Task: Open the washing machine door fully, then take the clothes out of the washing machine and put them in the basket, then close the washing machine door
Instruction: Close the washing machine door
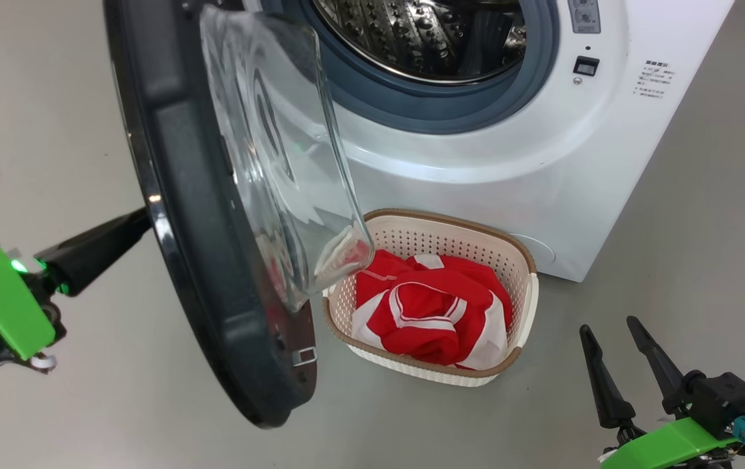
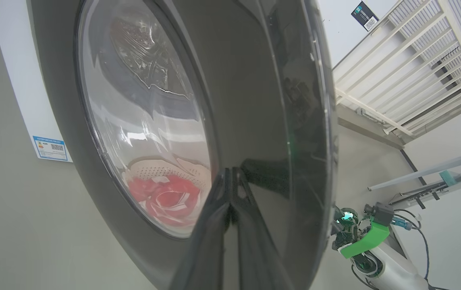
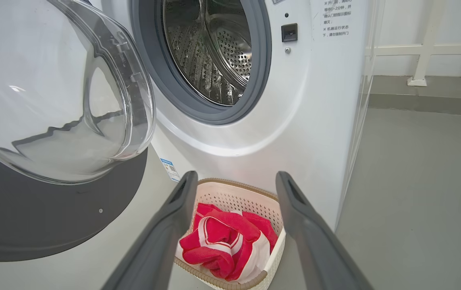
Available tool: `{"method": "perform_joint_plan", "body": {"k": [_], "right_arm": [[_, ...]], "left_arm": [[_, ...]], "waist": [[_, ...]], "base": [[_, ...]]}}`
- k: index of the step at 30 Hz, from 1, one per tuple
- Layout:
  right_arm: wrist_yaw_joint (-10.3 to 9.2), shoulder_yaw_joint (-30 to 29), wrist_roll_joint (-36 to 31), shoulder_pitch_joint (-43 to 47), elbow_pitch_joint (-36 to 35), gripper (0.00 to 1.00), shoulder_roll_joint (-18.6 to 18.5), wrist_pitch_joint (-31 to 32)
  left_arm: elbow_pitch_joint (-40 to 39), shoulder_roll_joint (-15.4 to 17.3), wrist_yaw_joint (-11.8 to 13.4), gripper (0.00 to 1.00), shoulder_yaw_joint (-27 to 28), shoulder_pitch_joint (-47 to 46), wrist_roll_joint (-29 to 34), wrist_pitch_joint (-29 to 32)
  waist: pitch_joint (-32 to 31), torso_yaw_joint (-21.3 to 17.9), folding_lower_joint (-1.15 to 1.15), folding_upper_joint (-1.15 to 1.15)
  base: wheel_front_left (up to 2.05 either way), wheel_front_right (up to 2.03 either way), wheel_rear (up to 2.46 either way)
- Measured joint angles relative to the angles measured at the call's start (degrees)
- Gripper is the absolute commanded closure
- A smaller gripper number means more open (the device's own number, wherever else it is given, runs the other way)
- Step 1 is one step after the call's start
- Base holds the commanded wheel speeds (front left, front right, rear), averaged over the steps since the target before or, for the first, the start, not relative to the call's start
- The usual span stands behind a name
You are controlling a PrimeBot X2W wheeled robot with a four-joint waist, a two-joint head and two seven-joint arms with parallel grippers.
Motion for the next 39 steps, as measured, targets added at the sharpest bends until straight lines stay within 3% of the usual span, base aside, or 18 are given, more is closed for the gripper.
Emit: {"method": "perform_joint_plan", "body": {"k": [11,14,16,18,19,20,21,22,39], "right_arm": [[0.0,0.3,0.0,1.3,0.1,0.0,0.5,0.0],[0.0,0.5,0.0,1.3,0.1,0.0,0.6,0.0],[0.0,0.6,0.0,1.3,0.1,0.0,0.6,0.0],[0.0,0.6,0.0,1.3,0.1,0.0,0.6,0.0],[0.0,0.7,0.0,1.3,0.1,0.0,0.6,0.0],[0.0,0.7,0.0,1.3,0.1,0.0,0.6,0.0],[0.0,0.7,0.0,1.3,0.0,0.0,0.6,0.0],[0.0,0.7,0.0,1.3,0.0,0.0,0.5,0.0],[0.0,2.6,0.0,1.1,0.1,0.0,0.2,0.0]], "left_arm": [[4.6,1.0,0.0,1.0,-2.2,3.4,2.9,-8.6],[6.1,1.0,0.0,0.88,-3.0,5.3,2.9,-11.2],[7.0,0.9,0.0,0.88,-3.5,6.5,2.8,-12.9],[7.8,0.6,0.0,0.75,-4.1,8.0,2.6,-14.7],[8.3,0.4,0.0,0.61,-4.4,8.7,2.4,-15.5],[8.7,0.2,0.0,0.44,-4.5,9.4,1.9,-16.4],[9.2,0.0,0.0,0.1,-4.6,10.0,1.5,-17.4],[9.7,-0.3,0.0,0.0,-4.8,10.6,1.5,-18.5],[18.6,-4.9,0.0,0.0,-8.5,16.7,-0.4,-36.6]], "waist": [[-1.7,0.0,0.0,0.0],[-2.1,0.1,0.0,0.0],[-2.2,0.3,0.0,0.0],[-2.3,0.5,0.0,0.0],[-2.3,0.6,0.0,0.0],[-2.3,0.7,0.0,0.0],[-2.3,0.9,0.0,0.0],[-2.3,1.0,0.0,0.0],[-1.6,2.8,0.0,0.0]], "base": [[0.0,0.0,0.0],[0.0,0.0,0.0],[0.0,0.0,0.0],[0.0,0.0,0.0],[0.0,0.0,0.0],[0.0,0.0,0.0],[0.0,0.0,0.0],[0.0,0.0,0.0],[0.0,0.0,0.0]]}}
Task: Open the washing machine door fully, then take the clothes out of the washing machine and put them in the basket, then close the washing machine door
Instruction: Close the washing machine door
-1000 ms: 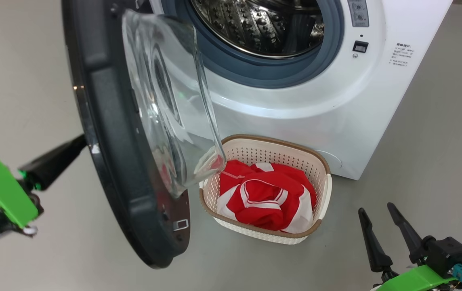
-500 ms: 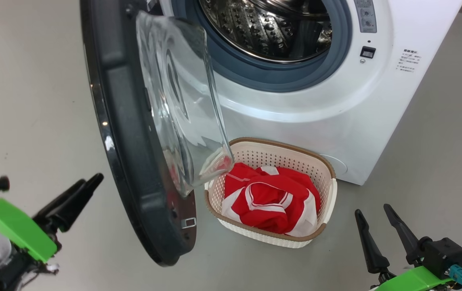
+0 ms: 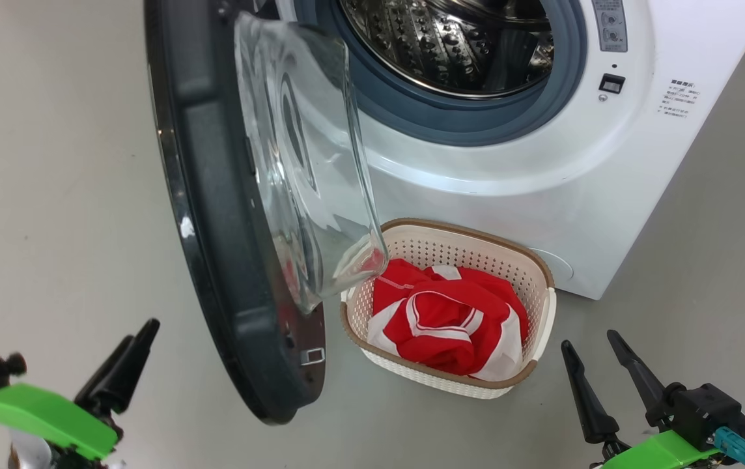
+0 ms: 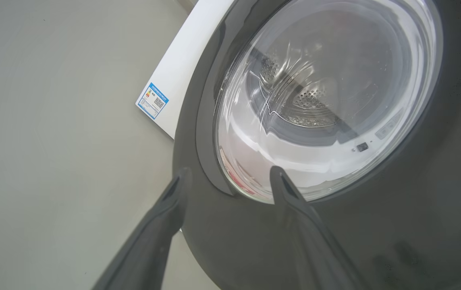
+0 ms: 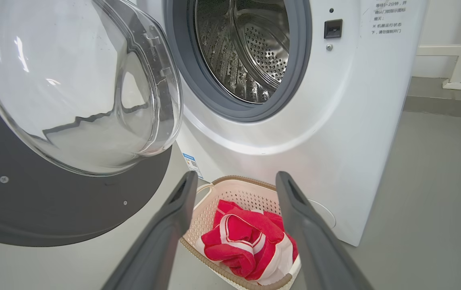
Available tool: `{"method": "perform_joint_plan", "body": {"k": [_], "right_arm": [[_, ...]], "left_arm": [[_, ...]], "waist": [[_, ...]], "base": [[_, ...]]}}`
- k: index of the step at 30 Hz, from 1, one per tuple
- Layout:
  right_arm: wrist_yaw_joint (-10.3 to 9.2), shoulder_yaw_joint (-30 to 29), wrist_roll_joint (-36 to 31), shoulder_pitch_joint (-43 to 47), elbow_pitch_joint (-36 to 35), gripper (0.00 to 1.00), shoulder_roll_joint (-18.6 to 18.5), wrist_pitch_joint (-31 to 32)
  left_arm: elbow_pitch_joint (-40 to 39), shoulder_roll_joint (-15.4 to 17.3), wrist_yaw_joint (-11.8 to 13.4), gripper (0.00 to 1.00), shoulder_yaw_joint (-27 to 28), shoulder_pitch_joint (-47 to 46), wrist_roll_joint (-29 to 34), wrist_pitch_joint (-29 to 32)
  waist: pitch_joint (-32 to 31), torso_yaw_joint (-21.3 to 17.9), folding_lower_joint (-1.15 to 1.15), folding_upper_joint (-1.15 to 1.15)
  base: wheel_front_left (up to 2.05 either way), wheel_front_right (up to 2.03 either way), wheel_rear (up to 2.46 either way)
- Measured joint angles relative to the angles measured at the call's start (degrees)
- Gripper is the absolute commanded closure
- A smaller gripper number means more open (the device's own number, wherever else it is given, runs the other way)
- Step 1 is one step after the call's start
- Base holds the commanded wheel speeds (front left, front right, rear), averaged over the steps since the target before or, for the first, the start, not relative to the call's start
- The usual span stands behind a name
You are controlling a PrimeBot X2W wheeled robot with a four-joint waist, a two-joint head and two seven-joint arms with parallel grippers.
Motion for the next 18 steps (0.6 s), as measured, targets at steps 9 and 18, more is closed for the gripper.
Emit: {"method": "perform_joint_plan", "body": {"k": [9,18], "right_arm": [[0.0,1.6,0.0,-1.3,-0.9,0.0,-0.7,0.0],[0.0,2.3,0.1,-1.4,-2.0,0.0,-1.2,0.0]], "left_arm": [[4.8,-1.2,0.0,0.0,-5.8,1.9,2.1,-7.8],[9.5,-1.6,0.0,0.0,-11.5,1.9,7.6,-17.0]], "waist": [[-0.4,0.2,0.0,0.0],[-0.8,0.1,0.0,0.0]], "base": [[0.0,0.0,0.0],[0.0,0.0,0.0]]}}
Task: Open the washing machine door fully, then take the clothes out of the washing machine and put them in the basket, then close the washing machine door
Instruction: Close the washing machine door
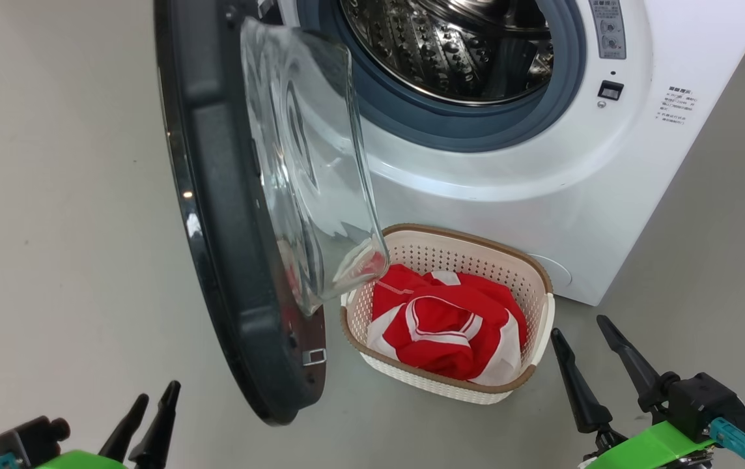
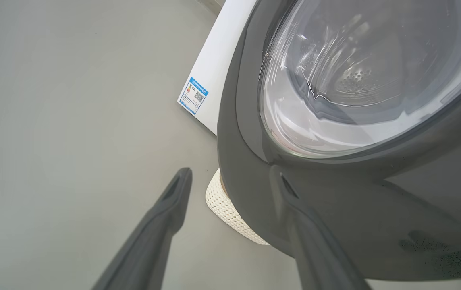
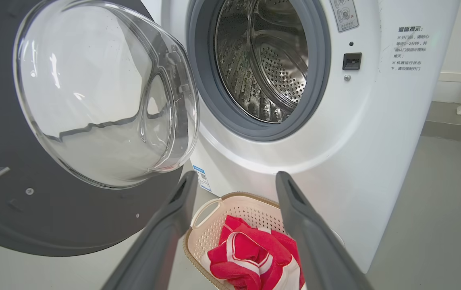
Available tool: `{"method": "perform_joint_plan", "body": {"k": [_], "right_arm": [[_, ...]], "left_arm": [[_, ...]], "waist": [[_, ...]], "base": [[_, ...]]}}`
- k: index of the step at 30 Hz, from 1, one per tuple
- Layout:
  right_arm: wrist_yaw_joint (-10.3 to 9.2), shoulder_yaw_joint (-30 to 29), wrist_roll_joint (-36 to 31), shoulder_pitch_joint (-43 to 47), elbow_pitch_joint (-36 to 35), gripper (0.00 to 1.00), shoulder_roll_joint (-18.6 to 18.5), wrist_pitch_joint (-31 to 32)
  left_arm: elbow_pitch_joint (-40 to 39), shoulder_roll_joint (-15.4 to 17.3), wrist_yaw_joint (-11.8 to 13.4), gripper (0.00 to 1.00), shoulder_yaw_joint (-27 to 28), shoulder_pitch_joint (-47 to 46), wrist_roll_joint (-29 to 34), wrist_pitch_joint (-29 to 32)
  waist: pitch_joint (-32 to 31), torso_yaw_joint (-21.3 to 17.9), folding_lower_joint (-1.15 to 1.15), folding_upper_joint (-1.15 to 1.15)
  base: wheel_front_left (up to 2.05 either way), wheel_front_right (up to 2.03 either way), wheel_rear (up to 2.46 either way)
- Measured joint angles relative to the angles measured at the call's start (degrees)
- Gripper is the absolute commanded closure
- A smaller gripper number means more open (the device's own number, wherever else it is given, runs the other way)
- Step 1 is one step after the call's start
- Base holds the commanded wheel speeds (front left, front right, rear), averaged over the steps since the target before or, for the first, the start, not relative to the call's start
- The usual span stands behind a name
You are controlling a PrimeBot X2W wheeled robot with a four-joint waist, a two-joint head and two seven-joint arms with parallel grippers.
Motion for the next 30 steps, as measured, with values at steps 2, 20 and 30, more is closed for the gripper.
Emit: {"method": "perform_joint_plan", "body": {"k": [2,20,30], "right_arm": [[0.0,0.0,0.1,0.0,-0.2,0.0,-0.1,0.0],[0.0,-2.4,1.5,0.3,-1.6,0.0,-0.3,0.0],[0.0,-3.3,1.6,2.8,-0.6,0.0,0.0,0.0]], "left_arm": [[1.2,-0.3,0.0,0.0,-0.4,0.0,2.2,-1.4],[-12.1,-16.9,-0.1,0.0,29.3,6.0,48.9,-1.9],[-12.8,-19.8,-0.1,0.0,31.5,9.4,53.5,-1.9]], "waist": [[-0.1,0.0,0.0,0.0],[-1.1,-0.8,0.0,0.0],[-2.1,-1.3,0.0,0.0]], "base": [[0.0,0.0,0.0],[0.0,0.0,0.0],[0.0,0.0,0.0]]}}
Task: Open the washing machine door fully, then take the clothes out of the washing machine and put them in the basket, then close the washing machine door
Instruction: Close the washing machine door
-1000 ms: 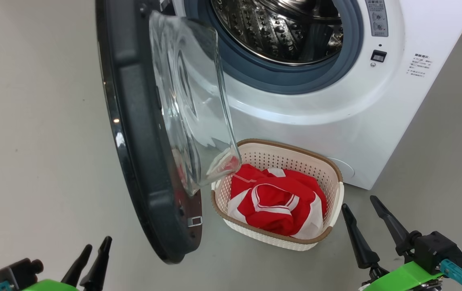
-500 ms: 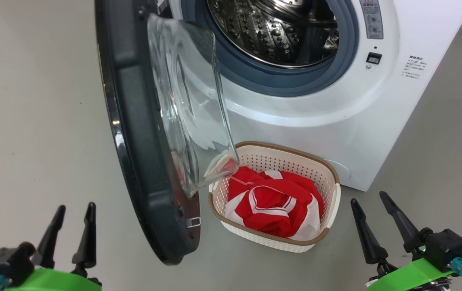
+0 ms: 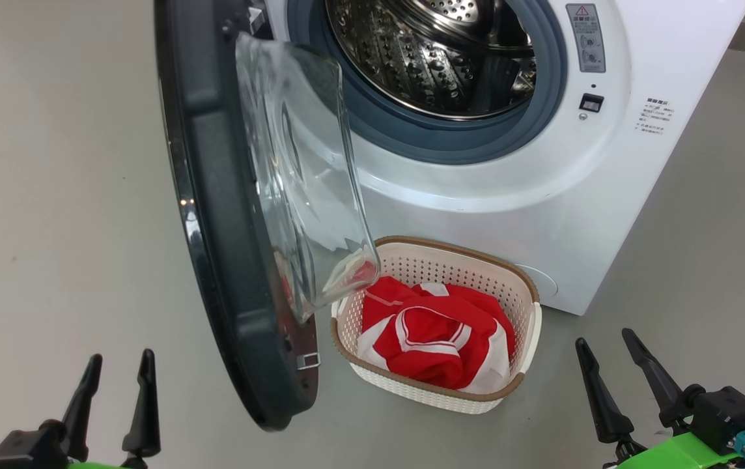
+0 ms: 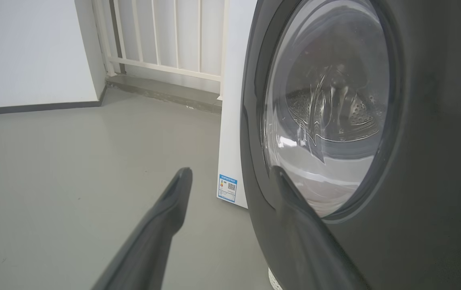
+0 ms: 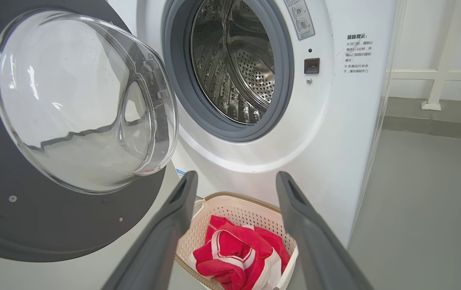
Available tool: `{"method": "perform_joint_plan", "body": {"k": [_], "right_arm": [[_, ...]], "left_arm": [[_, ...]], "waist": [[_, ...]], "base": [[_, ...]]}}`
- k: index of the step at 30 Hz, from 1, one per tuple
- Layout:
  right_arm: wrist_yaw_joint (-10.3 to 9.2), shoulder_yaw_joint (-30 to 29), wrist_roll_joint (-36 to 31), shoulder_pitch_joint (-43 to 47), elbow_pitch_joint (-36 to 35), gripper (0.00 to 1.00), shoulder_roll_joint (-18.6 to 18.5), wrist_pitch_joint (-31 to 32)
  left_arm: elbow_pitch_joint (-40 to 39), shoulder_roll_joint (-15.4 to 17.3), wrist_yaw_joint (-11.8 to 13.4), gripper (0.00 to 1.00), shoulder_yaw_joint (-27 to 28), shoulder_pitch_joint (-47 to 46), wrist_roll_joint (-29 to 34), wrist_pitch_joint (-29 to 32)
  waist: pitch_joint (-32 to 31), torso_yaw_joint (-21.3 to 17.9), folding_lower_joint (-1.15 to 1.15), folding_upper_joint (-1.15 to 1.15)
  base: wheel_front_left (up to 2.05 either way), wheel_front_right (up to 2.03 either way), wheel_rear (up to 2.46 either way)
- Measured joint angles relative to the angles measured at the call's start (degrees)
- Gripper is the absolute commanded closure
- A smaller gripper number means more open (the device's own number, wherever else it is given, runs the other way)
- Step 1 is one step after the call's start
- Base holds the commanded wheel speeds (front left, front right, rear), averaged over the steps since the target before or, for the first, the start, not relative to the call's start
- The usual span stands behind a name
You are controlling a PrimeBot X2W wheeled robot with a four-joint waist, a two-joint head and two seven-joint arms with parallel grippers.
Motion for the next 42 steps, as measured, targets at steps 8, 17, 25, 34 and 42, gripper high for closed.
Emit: {"method": "perform_joint_plan", "body": {"k": [8,17,25,34,42], "right_arm": [[0.0,-0.4,0.0,0.0,0.1,0.0,0.3,0.0],[0.0,-0.5,0.0,0.0,0.1,0.0,0.6,0.0],[0.0,-0.5,0.0,0.0,0.4,0.0,1.1,0.0],[0.0,-0.5,0.0,-0.2,0.4,0.0,1.6,0.0],[0.0,-0.9,0.0,-0.6,0.3,0.0,1.7,0.0]], "left_arm": [[0.1,-0.3,0.0,0.0,0.7,0.0,0.4,0.0],[-2.1,0.0,0.0,1.0,0.0,-0.5,-2.8,0.0],[-8.5,3.9,0.0,1.0,-9.5,-2.3,-14.6,-0.2],[-12.8,11.4,0.0,1.0,-18.6,-2.5,-25.1,-0.2],[-13.7,12.9,0.1,1.0,-21.5,-4.4,-26.1,-0.3]], "waist": [[0.3,-0.1,0.0,0.0],[0.6,-0.3,0.0,0.0],[1.0,-1.1,0.0,0.0],[1.5,-3.3,0.0,0.0],[2.3,-5.6,0.0,0.0]], "base": [[0.0,0.0,0.0],[0.0,0.0,0.0],[0.0,0.0,0.0],[0.0,0.0,0.0],[0.0,0.0,0.0]]}}
